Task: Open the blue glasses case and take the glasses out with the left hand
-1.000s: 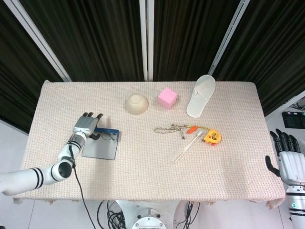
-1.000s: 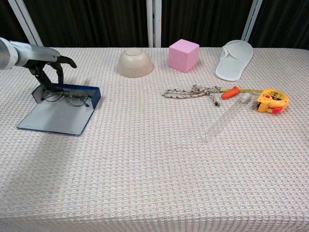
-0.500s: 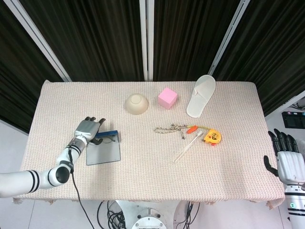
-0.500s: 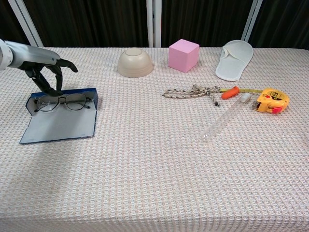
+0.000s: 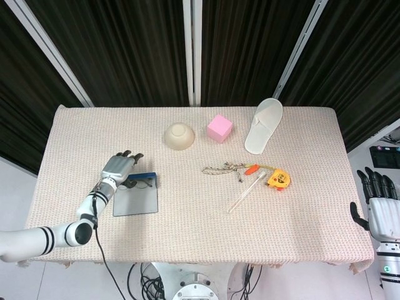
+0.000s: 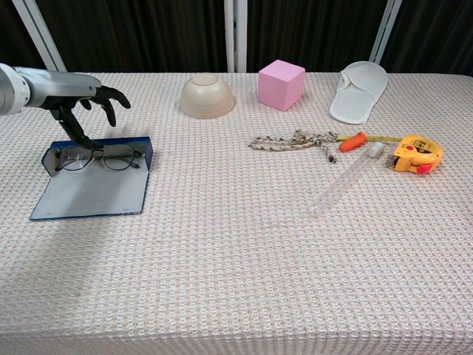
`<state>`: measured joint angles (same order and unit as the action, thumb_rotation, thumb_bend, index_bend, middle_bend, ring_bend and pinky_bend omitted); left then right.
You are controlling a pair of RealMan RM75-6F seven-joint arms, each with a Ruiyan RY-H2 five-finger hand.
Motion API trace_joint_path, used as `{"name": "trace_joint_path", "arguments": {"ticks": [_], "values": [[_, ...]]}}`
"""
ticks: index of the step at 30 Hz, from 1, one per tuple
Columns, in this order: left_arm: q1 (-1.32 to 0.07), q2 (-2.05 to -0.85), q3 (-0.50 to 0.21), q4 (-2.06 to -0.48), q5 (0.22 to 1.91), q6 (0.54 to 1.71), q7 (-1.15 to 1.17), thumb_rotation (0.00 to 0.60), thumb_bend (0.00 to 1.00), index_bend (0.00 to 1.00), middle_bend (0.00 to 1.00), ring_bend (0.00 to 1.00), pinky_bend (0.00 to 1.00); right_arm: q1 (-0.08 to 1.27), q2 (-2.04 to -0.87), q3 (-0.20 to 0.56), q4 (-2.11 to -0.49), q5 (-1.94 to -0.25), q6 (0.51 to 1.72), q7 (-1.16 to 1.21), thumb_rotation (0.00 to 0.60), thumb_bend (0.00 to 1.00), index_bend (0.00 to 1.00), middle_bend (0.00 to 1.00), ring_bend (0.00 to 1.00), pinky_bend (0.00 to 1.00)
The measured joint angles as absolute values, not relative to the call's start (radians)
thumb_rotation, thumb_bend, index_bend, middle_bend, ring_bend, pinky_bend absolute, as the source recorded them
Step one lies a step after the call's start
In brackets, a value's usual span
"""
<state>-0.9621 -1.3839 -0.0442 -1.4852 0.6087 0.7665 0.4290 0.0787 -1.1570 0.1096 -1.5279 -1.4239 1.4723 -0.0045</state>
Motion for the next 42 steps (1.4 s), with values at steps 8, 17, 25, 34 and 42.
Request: {"name": "trace_joint_path", "arguments": {"ticks": [8, 17, 25, 34, 42], "values": [[-0.964, -1.396, -0.053, -1.464, 0.598, 0.727, 0.400, 0.520, 0.30, 0.24, 0.21, 0.05, 0.16, 0.079, -1.159, 0.109, -1.521, -1.422, 1.468, 0.001, 0.600, 0.42, 0.00, 0.00, 0.00, 0.00], [-0.981, -1.410, -0.039, -1.446, 0.530, 0.738, 0.435, 0.473, 0.33, 0.35, 0.21, 0.05, 0.16, 0.079, -1.157, 0.106, -1.514, -1.422, 1.462, 0.010, 0.600, 0.43, 0.00, 0.00, 0.00, 0.00], [-1.001, -1.413, -0.023, -1.446, 0.483, 0.750, 0.477, 0.469, 0.34, 0.40, 0.21, 0.05, 0.16, 0.080, -1.158, 0.107, -1.514, -1.422, 1.461, 0.010, 0.600, 0.43, 0.00, 0.00, 0.00, 0.00], [-1.007, -1.422, -0.009, -1.438, 0.468, 0.772, 0.506, 0.472, 0.36, 0.44, 0.21, 0.05, 0.16, 0.080, -1.157, 0.106, -1.514, -1.422, 1.460, 0.009, 0.600, 0.43, 0.00, 0.00, 0.00, 0.00], [-1.003, -1.431, -0.006, -1.428, 0.476, 0.773, 0.514, 0.501, 0.37, 0.46, 0.21, 0.05, 0.16, 0.080, -1.158, 0.106, -1.515, -1.421, 1.458, 0.006, 0.600, 0.43, 0.00, 0.00, 0.00, 0.00]]}}
